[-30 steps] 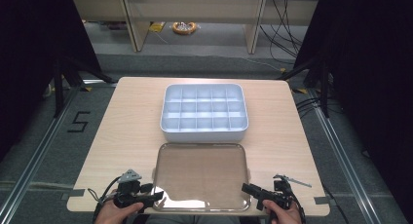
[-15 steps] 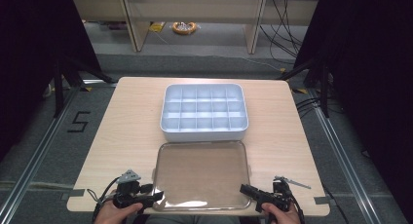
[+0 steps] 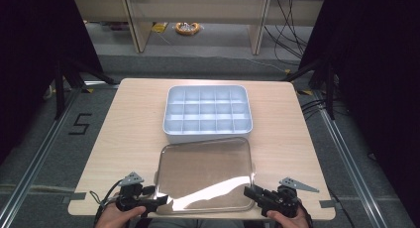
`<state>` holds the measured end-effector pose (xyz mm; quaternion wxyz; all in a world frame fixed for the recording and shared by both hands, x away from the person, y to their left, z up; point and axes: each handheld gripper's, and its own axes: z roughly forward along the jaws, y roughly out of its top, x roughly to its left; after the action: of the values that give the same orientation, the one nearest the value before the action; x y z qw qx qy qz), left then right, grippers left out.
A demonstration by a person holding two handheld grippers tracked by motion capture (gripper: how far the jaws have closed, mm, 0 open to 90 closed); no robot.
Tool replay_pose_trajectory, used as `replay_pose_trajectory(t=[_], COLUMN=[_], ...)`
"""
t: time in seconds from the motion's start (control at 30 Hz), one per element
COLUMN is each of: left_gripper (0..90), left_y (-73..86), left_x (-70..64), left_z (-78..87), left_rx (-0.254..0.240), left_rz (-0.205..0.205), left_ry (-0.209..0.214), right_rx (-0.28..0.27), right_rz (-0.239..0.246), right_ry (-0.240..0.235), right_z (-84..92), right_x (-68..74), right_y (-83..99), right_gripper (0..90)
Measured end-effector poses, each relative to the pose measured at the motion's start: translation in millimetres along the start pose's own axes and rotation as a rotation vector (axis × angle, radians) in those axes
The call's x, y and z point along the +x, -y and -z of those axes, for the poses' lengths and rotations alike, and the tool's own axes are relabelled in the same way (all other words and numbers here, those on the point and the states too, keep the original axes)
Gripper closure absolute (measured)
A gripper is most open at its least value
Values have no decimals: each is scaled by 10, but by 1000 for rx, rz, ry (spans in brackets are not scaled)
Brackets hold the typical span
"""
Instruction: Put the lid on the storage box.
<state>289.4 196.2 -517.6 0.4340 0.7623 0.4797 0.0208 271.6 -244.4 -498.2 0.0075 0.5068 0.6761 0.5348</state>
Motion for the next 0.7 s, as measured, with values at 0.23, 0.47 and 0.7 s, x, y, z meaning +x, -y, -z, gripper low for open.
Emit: replay_pose_trajectory(t=[0.23, 0.47, 0.7], left_gripper=[279, 265, 267], left_y=[-58, -82, -85], left_x=[96, 124, 136], left_z=[3, -2, 28], left_rx=[6, 10, 32], left_rz=[38, 35, 70], left_ry=[19, 24, 39], right_rx=[-7, -17, -18], right_rz=[73, 144, 189], right_ry=[-32, -78, -86], right_z=[51, 60, 64], right_x=[121, 133, 124], right_y=[-39, -56, -74], right_gripper=[624, 615, 613])
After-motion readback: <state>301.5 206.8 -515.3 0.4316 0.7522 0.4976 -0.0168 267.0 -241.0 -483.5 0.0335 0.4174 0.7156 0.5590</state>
